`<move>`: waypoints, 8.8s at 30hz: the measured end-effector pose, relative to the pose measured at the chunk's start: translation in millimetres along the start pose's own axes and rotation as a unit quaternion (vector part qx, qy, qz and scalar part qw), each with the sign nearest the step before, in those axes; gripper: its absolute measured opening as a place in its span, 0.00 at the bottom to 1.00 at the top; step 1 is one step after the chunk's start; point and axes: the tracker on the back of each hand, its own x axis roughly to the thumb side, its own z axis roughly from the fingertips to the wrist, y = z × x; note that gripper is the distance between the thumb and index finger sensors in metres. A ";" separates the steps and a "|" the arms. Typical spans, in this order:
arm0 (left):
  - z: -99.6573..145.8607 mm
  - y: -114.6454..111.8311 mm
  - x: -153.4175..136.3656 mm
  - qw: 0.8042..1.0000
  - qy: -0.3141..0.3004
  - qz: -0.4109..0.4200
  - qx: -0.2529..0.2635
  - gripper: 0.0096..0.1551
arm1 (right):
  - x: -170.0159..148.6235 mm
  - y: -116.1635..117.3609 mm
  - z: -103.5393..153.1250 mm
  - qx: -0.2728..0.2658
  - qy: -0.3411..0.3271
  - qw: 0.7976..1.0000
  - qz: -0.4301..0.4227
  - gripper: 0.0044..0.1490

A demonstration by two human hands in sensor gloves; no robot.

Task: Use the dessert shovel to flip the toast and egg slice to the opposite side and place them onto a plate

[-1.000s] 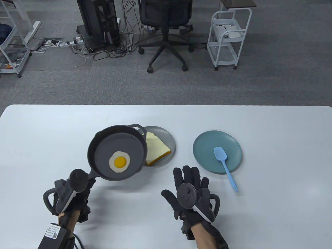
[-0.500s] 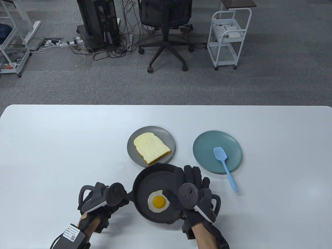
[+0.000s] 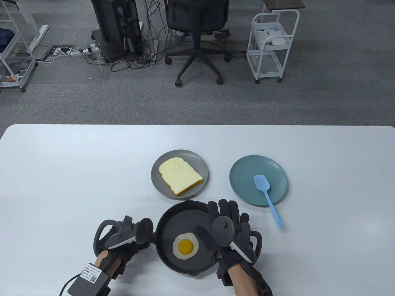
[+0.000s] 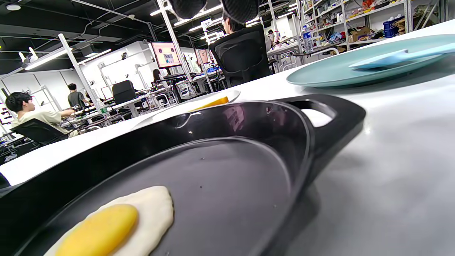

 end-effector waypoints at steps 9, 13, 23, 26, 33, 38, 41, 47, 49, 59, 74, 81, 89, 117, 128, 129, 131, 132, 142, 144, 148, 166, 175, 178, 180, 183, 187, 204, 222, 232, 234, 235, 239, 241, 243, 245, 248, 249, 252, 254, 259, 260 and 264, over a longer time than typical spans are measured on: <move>1.3 0.0 1.3 1.000 0.006 -0.014 0.002 0.24 | 1.8 2.0 -0.3 0.013 0.000 1.000 0.008 0.60; 3.0 0.3 -5.6 0.999 -0.001 0.024 -0.028 0.32 | 1.4 2.4 -0.7 0.014 0.002 1.000 0.007 0.60; 14.3 9.2 -25.1 0.990 0.018 0.095 -0.100 0.49 | 1.4 4.2 -1.8 0.018 0.002 1.000 0.008 0.60; 18.8 14.5 -37.8 0.987 0.026 0.139 -0.080 0.51 | 1.2 4.9 -1.8 0.020 0.003 1.000 0.007 0.60; 30.8 20.3 -69.8 0.973 0.085 0.214 0.030 0.53 | 2.0 6.6 -2.4 0.023 0.003 1.000 0.011 0.60; 29.3 16.8 -73.2 0.973 0.099 0.196 0.075 0.54 | 4.9 7.3 -1.9 0.016 0.003 1.000 0.024 0.60; 27.1 14.6 -71.7 0.975 0.097 0.192 0.061 0.54 | 3.9 1.0 -4.5 -0.003 0.008 1.000 0.026 0.60; 24.7 14.1 -67.7 0.977 0.086 0.187 0.051 0.54 | -37.2 -24.3 -28.1 -0.021 0.124 0.991 0.056 0.57; 24.6 13.9 -66.9 0.977 0.085 0.187 0.054 0.54 | -57.7 -29.7 -34.0 -0.017 0.167 0.983 0.073 0.57; 22.6 12.2 -64.2 0.979 0.081 0.180 0.043 0.54 | -139.5 -16.6 -57.1 0.028 0.302 0.936 0.177 0.59; 20.9 10.7 -61.7 0.981 0.080 0.173 0.031 0.55 | -139.1 -12.1 -75.3 0.021 0.351 0.895 0.276 0.44; 20.3 11.0 -60.9 0.981 0.077 0.173 0.032 0.55 | -144.5 -26.2 -64.8 0.017 0.327 0.924 0.198 0.34; 18.6 10.7 -56.7 0.983 0.068 0.167 0.040 0.55 | -124.9 -59.5 -39.3 -0.040 0.255 0.954 0.155 0.34; 21.9 16.6 -46.2 0.987 0.046 0.155 0.007 0.57 | -63.7 -30.6 31.1 -0.119 0.016 0.992 0.034 0.33; 9.0 5.5 -6.3 0.992 -0.032 0.078 -0.091 0.54 | -62.3 -23.0 30.8 -0.098 0.007 0.994 0.046 0.33; 8.3 4.4 -4.9 0.992 -0.033 0.077 -0.092 0.52 | -62.5 -23.2 30.8 -0.098 0.007 0.994 0.045 0.33; 6.7 2.3 -1.3 0.994 -0.028 0.063 -0.091 0.49 | -63.0 -22.4 30.8 -0.102 -0.001 0.994 0.037 0.33; 5.6 2.9 0.5 0.995 -0.021 0.049 -0.080 0.46 | -63.0 -22.1 30.6 -0.096 -0.004 0.995 0.037 0.33; 10.5 -9.7 0.7 0.996 -0.040 0.077 -0.011 0.25 | -63.7 -17.2 27.8 -0.068 -0.004 0.997 0.046 0.33; 16.6 -13.9 -4.1 0.993 -0.041 0.108 0.005 0.24 | -64.0 -15.1 26.9 -0.056 -0.001 0.997 0.049 0.33; 23.5 -7.4 -15.1 0.990 -0.037 0.134 0.024 0.23 | -64.4 -13.2 26.5 -0.039 -0.003 0.998 0.053 0.32; 55.2 28.8 -9.4 0.989 0.027 0.084 0.116 0.23 | -42.1 -17.6 41.5 0.028 -0.044 0.992 0.115 0.31; 54.8 23.5 -6.1 0.987 0.032 0.124 0.098 0.25 | -48.6 5.0 31.8 0.061 -0.034 0.997 -0.017 0.32; 55.5 23.2 -3.6 0.986 0.033 0.123 0.104 0.26 | -52.1 11.2 29.8 0.078 0.000 0.992 -0.095 0.32; 56.3 23.6 -3.4 0.986 0.039 0.118 0.115 0.26 | -55.9 12.2 28.4 0.081 0.021 0.987 -0.135 0.32; 56.6 23.8 -4.5 0.985 0.043 0.114 0.121 0.26 | -61.5 13.8 26.4 0.081 0.053 0.980 -0.174 0.32; 58.5 24.6 -2.9 0.984 0.046 0.106 0.134 0.26 | -68.5 19.4 24.7 0.107 0.095 0.968 -0.207 0.32; 68.4 27.5 21.3 0.984 0.041 0.022 0.172 0.26 | -55.1 14.4 27.3 0.049 0.069 0.987 -0.136 0.32; 68.1 29.0 14.6 0.984 0.044 0.042 0.165 0.26 | -74.4 22.7 15.9 0.081 0.090 0.948 -0.293 0.30; 64.1 27.0 7.1 0.986 0.047 0.076 0.143 0.26 | -51.4 -23.7 44.7 -0.187 0.007 0.982 -0.033 0.29; 63.6 26.2 7.9 0.986 0.043 0.087 0.136 0.26 | -33.0 -17.9 50.3 -0.203 -0.041 0.975 0.077 0.29; 63.6 26.0 7.9 0.986 0.042 0.091 0.135 0.26 | -29.4 -15.9 51.1 -0.203 -0.048 0.973 0.099 0.29; 62.8 24.2 8.5 0.987 0.038 0.094 0.125 0.26 | -8.2 -2.8 54.0 -0.203 -0.093 0.957 0.187 0.29; 62.2 24.7 8.0 0.987 0.041 0.094 0.126 0.26 | -4.3 -1.1 54.1 -0.207 -0.101 0.953 0.194 0.29; 62.2 24.8 7.2 0.987 0.041 0.095 0.127 0.26 | -4.0 -1.0 53.9 -0.207 -0.099 0.953 0.196 0.29; 62.1 24.6 6.9 0.986 0.041 0.098 0.126 0.26 | -5.9 -1.2 53.8 -0.206 -0.097 0.955 0.189 0.29; 61.4 24.3 8.0 0.987 0.037 0.094 0.122 0.26 | -9.5 -2.1 52.8 -0.202 -0.092 0.959 0.179 0.29; 61.3 24.1 8.3 0.987 0.035 0.094 0.122 0.26 | -9.9 -2.3 52.5 -0.201 -0.090 0.959 0.179 0.29; 60.7 23.4 9.1 0.988 0.032 0.092 0.119 0.26 | -10.7 -2.4 52.1 -0.194 -0.089 0.961 0.178 0.29; 60.5 23.4 8.9 0.988 0.031 0.092 0.117 0.27 | -10.9 -2.7 52.1 -0.193 -0.090 0.961 0.177 0.29; 60.2 23.7 7.2 0.988 0.029 0.097 0.119 0.27 | -18.2 -8.8 49.2 -0.181 -0.073 0.971 0.138 0.30; 59.9 23.6 6.9 0.988 0.028 0.098 0.119 0.27 | -21.9 -10.6 48.1 -0.174 -0.065 0.976 0.118 0.30; 60.2 23.6 6.9 0.988 0.027 0.095 0.120 0.27 | -38.1 -19.3 44.7 -0.163 -0.026 0.984 0.071 0.30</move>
